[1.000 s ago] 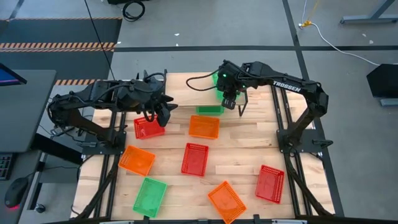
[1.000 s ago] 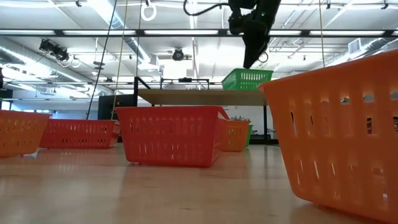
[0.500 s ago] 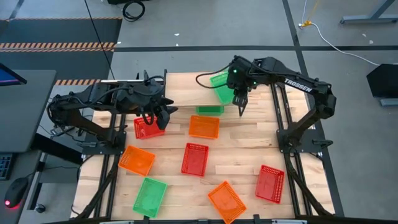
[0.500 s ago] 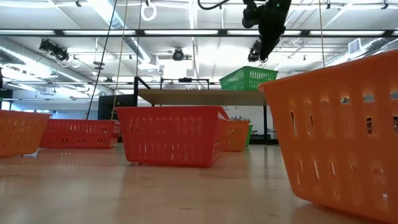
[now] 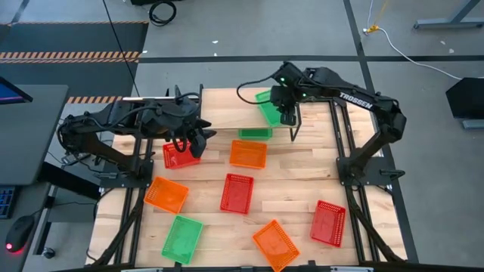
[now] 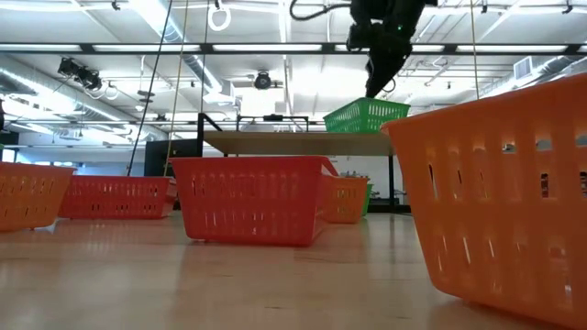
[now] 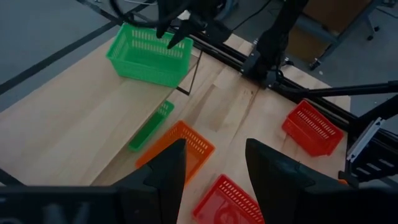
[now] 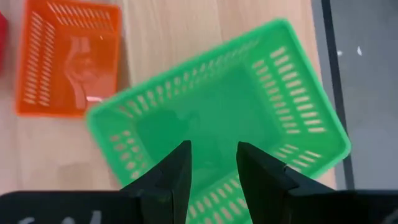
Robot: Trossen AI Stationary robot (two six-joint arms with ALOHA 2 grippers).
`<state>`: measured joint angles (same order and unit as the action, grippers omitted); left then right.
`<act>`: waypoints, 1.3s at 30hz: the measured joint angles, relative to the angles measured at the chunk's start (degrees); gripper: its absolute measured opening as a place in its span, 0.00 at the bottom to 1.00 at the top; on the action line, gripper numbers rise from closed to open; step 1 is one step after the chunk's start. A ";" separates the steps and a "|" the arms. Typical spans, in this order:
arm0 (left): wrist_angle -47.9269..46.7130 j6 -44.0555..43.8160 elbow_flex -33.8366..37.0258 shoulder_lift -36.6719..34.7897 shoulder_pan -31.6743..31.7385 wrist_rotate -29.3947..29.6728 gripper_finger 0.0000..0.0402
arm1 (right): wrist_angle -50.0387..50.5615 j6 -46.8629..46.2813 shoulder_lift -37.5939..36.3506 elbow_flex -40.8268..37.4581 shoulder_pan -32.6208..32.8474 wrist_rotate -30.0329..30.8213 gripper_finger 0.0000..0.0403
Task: Stack baskets on shelf by color
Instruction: Put the middle green bin on the shelf
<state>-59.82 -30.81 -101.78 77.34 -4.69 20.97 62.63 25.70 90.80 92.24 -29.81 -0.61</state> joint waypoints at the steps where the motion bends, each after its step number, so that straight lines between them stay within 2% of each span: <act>1: 0.01 -0.10 -0.02 0.00 -0.06 -0.02 0.43 | -0.82 0.50 0.51 -0.17 -0.09 -0.80 0.33; 6: -0.04 -1.55 0.00 0.00 -0.45 -0.02 0.43 | -1.37 4.51 4.63 -0.50 -0.19 -2.55 0.33; 16: -0.05 -3.08 -0.01 -0.02 -0.83 -0.24 0.43 | 0.57 4.89 8.10 -0.52 -1.16 -0.60 0.33; 26: -0.04 -3.04 -0.01 -0.07 -0.81 -0.22 0.43 | 6.53 -2.62 10.56 -0.30 -4.06 -2.07 0.33; 33: 0.00 -3.00 -0.02 -0.07 -0.81 -0.20 0.43 | 6.78 -14.68 10.65 -0.39 -4.91 -0.66 0.33; 39: -0.01 -1.79 0.00 -0.07 -0.81 -0.21 0.43 | 6.60 -20.28 10.74 -0.48 -4.88 -0.28 0.33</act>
<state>-59.83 -32.60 -101.78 77.28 -5.50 20.76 69.23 5.42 101.54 91.77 -34.70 -0.89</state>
